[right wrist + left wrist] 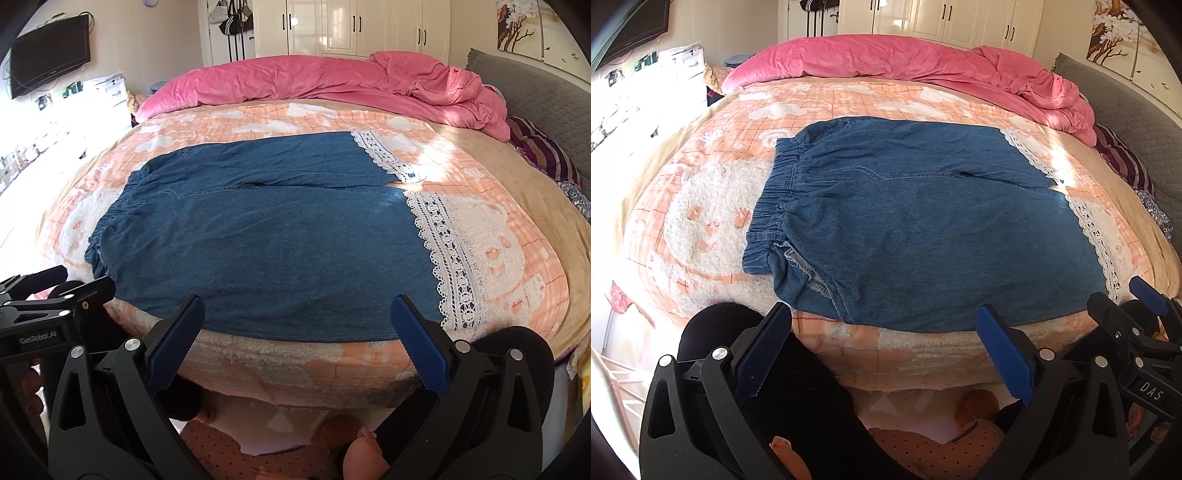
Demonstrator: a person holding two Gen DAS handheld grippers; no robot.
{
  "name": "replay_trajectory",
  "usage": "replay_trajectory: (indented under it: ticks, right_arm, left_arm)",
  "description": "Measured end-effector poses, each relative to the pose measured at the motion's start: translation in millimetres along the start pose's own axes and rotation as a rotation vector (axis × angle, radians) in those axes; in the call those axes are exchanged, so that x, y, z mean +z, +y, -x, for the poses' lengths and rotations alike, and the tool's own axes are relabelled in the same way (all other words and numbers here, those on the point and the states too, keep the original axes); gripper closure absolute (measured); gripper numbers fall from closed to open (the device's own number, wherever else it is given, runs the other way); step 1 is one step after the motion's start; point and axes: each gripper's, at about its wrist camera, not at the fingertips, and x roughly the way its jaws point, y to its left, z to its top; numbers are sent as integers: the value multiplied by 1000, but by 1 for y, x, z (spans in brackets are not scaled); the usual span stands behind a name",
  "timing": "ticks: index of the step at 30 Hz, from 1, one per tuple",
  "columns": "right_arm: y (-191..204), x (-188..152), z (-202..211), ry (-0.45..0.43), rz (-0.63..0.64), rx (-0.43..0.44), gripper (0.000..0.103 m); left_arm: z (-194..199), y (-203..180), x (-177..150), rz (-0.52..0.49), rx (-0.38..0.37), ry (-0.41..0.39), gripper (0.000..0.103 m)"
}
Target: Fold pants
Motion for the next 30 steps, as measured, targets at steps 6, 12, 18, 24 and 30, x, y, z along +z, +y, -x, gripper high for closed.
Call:
replay_trajectory:
  ticks: [6, 12, 18, 24, 30]
  right_arm:
    - [2, 1, -2, 6, 1, 4, 8]
    - [4, 1, -3, 7, 6, 11, 8]
    - [6, 2, -9, 24, 12, 31, 8]
    - [8, 11, -24, 61, 35, 96, 8]
    - [20, 43, -51, 106, 93, 176, 8]
  left_arm:
    - [1, 3, 0, 4, 3, -2, 4]
    - [2, 6, -1, 12, 6, -4, 4]
    - [-2, 7, 1, 11, 1, 0, 4]
    - [-6, 12, 8, 16, -16, -6, 4]
    - [-15, 29, 30, 5, -35, -19, 4]
